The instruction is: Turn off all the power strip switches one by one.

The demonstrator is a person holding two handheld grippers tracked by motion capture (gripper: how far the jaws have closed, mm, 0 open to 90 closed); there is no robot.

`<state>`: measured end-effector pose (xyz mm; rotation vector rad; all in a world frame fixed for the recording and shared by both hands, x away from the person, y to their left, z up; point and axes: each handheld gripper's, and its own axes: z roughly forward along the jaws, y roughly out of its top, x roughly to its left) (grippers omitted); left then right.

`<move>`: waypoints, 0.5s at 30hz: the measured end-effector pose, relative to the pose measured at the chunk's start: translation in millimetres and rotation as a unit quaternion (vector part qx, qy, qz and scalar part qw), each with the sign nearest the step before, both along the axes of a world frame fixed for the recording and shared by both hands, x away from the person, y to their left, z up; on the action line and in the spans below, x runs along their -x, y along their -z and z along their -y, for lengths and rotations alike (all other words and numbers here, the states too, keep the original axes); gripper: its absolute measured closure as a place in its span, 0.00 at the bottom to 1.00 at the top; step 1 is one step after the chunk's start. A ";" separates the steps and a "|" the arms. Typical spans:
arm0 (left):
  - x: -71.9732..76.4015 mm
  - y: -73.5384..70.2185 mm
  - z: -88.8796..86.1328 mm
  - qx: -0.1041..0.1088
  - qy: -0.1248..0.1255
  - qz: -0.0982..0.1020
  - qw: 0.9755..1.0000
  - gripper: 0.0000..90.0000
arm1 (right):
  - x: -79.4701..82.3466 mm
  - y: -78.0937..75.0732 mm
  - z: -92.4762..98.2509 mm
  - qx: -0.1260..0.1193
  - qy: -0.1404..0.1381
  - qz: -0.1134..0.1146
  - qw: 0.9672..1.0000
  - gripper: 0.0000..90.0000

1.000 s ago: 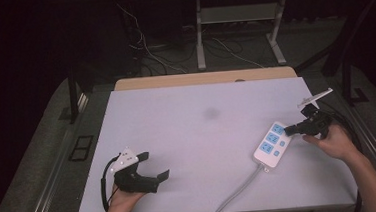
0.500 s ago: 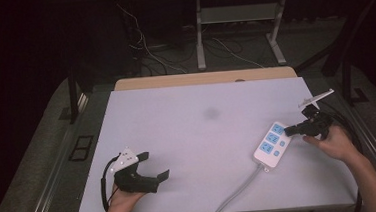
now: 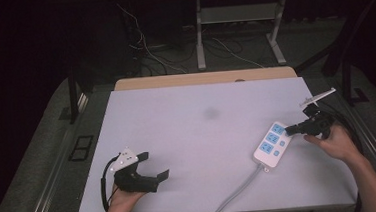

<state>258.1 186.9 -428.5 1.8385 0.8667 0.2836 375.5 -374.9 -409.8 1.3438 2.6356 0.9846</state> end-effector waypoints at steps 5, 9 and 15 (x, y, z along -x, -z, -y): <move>0.5 -0.3 0.5 0.001 0.000 0.000 1.000 0.00 | 4.8 -9.4 1.9 -0.009 0.008 0.014 1.000 1.00; 1.1 -1.0 0.2 0.004 0.001 0.002 1.000 0.00 | 11.4 -17.4 3.4 -0.015 0.020 0.027 0.999 1.00; 2.2 -1.8 0.6 0.005 0.003 0.004 1.000 0.00 | 25.7 -29.0 1.0 -0.034 0.037 0.045 0.998 0.92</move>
